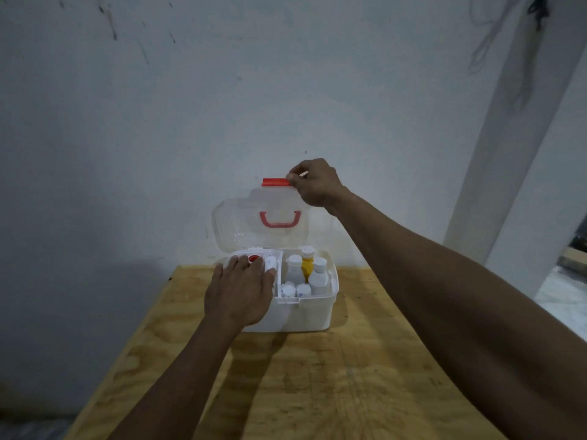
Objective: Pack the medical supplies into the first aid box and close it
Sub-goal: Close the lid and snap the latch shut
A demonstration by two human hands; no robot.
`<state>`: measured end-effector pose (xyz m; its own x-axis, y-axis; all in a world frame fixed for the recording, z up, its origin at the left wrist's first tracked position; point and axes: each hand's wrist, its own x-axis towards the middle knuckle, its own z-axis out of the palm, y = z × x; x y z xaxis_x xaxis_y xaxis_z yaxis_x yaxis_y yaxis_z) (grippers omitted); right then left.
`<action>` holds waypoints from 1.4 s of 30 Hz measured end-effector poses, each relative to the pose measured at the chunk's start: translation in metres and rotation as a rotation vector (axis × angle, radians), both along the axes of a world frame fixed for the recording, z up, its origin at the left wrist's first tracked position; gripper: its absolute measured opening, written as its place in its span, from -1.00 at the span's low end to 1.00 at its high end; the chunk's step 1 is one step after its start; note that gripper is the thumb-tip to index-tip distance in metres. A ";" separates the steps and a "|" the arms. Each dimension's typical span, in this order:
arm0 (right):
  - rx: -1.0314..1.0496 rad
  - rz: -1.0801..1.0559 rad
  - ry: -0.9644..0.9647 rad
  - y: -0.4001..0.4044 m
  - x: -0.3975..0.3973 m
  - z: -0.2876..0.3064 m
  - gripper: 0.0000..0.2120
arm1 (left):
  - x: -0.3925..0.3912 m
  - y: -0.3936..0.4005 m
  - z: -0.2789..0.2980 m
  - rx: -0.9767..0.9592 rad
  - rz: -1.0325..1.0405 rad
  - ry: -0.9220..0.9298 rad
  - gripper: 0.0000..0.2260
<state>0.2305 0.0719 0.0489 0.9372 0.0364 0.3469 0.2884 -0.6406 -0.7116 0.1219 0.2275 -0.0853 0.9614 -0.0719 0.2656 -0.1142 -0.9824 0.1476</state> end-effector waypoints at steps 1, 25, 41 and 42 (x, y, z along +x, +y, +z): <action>0.020 0.024 0.021 -0.001 -0.001 0.002 -0.77 | 0.001 0.001 -0.001 0.001 0.003 -0.010 -0.51; -0.038 0.256 -0.304 -0.032 -0.127 -0.106 -0.84 | -0.017 0.008 0.002 -0.970 -0.066 -0.372 -0.57; -0.264 0.218 -0.373 -0.036 -0.141 -0.131 -0.62 | -0.017 0.018 -0.021 -0.501 -0.079 -0.234 -0.35; -0.261 0.177 -0.359 -0.036 -0.139 -0.131 -0.59 | -0.018 0.019 -0.022 -0.488 -0.089 -0.230 -0.30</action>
<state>0.0914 0.0363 -0.0819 0.7314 0.3134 0.6057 0.6071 -0.7038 -0.3690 0.1041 0.2464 -0.1070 0.8705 0.0344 0.4910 -0.2765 -0.7910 0.5457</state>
